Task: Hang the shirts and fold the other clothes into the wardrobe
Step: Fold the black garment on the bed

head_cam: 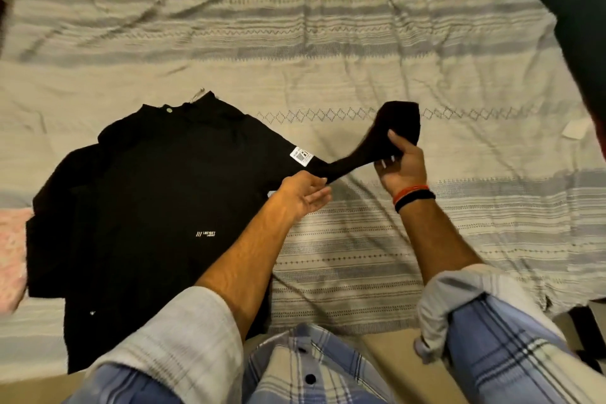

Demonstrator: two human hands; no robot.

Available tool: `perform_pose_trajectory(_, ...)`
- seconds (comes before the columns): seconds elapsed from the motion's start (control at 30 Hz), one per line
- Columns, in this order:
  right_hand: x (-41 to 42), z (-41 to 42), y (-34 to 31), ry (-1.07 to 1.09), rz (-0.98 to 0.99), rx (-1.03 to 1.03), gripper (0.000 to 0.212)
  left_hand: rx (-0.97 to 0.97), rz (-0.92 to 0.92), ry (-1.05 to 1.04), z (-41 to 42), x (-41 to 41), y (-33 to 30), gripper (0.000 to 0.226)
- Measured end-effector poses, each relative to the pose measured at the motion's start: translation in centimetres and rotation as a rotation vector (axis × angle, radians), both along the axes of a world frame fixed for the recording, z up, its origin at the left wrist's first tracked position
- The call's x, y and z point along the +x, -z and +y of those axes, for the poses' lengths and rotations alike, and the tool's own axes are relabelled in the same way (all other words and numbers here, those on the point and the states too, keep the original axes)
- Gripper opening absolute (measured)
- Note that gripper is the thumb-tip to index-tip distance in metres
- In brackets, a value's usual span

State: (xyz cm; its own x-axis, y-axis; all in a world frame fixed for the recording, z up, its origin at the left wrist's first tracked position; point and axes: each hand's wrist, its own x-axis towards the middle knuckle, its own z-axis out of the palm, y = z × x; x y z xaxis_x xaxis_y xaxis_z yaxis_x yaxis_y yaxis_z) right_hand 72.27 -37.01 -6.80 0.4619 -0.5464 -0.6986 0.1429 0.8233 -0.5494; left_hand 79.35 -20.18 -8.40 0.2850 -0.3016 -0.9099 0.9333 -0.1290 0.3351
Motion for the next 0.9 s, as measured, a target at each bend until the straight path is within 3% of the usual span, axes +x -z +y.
perform_pose_trajectory(0.17, 1.6, -2.7, -2.8, -0.105, -0.037, -0.204, 0.048, 0.063, -0.127, -0.052, 1.1, 1.7, -1.2, 0.034)
perform_pose_trajectory(0.43, 4.3, 0.1, -3.5, -0.425, 0.036, -0.537, 0.038, -0.056, -0.303, -0.132, 3.4, 4.9, -2.7, 0.014)
perform_pose_trajectory(0.57, 6.0, 4.3, -2.3, -0.585, 0.108, -0.805, 0.044, -0.173, -0.363, -0.054, 4.0, 6.8, -4.3, 0.05)
perform_pose_trajectory(0.67, 6.9, 8.1, -1.7, -0.769, 0.151, -1.118, 0.046, -0.138, -0.373, 0.069, 5.1, 7.9, -5.7, 0.068)
perform_pose_trajectory(0.73, 7.3, 10.4, -1.5, -0.931, 0.122, -1.23, 0.054, -0.036, -0.406, 0.112, 6.2, 8.6, -6.2, 0.06)
perform_pose_trajectory(0.83, 7.0, 13.1, -0.5, -1.152, 0.015, -1.151, 0.072, 0.182, -0.499, 0.076, 8.3, 9.5, -5.5, 0.02)
perform_pose_trajectory(0.9, 6.4, 15.1, 1.2, -1.09, 0.087, -1.119, 0.08, 0.266, -0.526, -0.004, 10.4, 10.4, -4.6, 0.007)
